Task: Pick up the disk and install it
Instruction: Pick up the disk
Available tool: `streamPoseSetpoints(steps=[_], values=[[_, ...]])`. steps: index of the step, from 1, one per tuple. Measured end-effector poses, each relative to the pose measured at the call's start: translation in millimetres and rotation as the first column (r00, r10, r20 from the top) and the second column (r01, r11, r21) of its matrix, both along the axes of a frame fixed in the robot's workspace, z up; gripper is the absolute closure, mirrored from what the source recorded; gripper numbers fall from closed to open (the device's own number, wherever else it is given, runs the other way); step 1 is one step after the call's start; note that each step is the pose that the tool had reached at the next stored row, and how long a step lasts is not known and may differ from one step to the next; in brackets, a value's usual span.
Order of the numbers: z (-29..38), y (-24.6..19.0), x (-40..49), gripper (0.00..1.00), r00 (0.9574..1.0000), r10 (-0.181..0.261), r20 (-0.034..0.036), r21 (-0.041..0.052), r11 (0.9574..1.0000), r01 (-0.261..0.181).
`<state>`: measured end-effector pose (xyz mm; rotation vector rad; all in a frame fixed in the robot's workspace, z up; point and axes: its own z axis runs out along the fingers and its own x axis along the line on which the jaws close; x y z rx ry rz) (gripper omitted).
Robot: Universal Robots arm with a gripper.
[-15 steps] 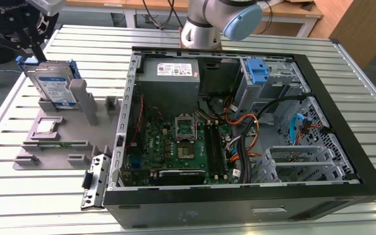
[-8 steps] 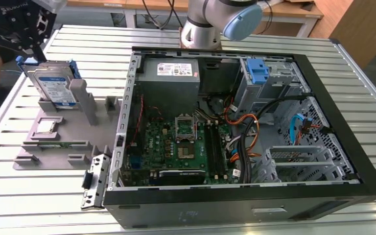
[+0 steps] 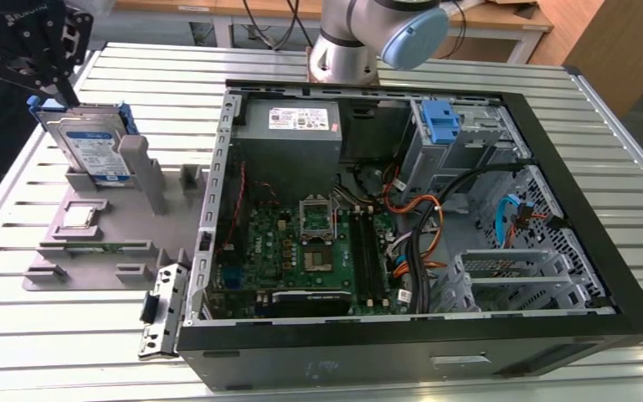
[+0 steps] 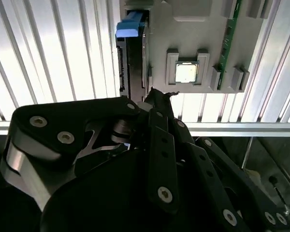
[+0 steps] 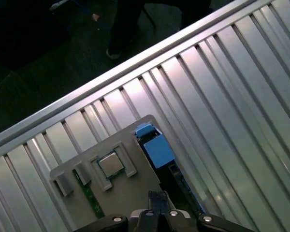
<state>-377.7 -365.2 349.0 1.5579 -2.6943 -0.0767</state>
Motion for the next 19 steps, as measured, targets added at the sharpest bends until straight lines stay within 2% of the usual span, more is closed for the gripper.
streamPoseSetpoints(steps=[3,7,10,15,19], values=[[-0.3,0.0,0.0,0.90,0.9985,0.055,0.0000,0.0000,0.9985,-0.055],[-0.7,0.0,0.0,0.90,0.9919,0.127,0.0000,0.0000,0.9919,-0.127],[-1.0,0.0,0.0,0.90,0.9834,0.182,0.0001,0.0000,0.9834,-0.182],[-1.4,0.0,0.0,0.90,0.9647,0.263,0.0001,0.0007,0.9647,-0.263],[-1.5,0.2,0.0,0.90,0.9632,0.269,0.0006,0.0022,0.9632,-0.269]])
